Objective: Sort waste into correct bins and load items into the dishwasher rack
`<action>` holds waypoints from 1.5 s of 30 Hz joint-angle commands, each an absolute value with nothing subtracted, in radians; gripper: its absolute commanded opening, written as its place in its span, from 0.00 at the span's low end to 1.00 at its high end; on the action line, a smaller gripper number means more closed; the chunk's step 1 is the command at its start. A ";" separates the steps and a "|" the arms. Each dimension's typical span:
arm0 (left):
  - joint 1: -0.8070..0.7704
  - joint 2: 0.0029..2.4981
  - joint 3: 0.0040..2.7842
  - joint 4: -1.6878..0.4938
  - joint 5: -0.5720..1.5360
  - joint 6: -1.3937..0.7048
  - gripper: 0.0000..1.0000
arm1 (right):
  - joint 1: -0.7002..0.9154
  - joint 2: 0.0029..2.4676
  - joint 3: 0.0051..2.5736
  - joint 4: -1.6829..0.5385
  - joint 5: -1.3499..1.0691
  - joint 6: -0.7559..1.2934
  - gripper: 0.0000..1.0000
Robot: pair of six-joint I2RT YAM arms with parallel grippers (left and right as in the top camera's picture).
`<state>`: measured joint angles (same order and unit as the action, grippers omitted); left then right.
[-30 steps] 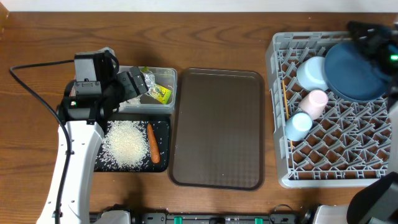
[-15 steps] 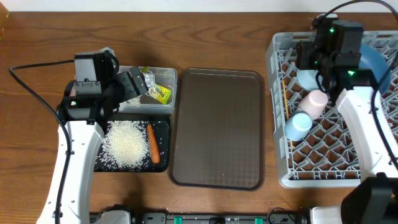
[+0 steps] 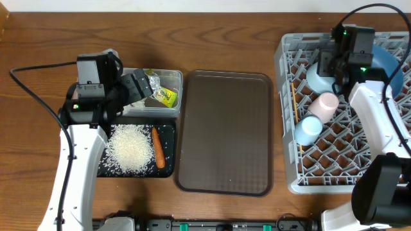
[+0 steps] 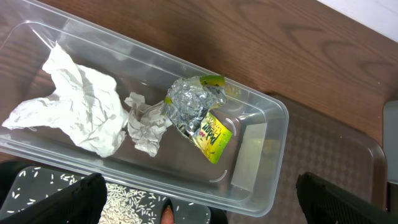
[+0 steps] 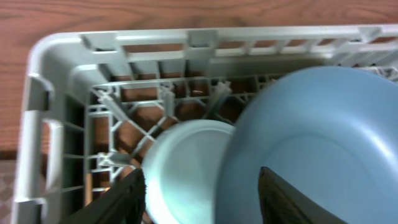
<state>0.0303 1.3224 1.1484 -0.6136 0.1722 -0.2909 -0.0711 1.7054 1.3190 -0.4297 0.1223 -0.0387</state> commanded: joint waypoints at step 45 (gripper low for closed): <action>0.035 1.326 1.148 -0.614 0.156 -0.285 1.00 | -0.752 1.569 1.326 -0.362 -1.411 0.314 0.01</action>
<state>0.0303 1.3224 1.1484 -0.6136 0.1722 -0.2909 -0.7197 1.5917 1.3190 -0.3679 -1.2270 0.2829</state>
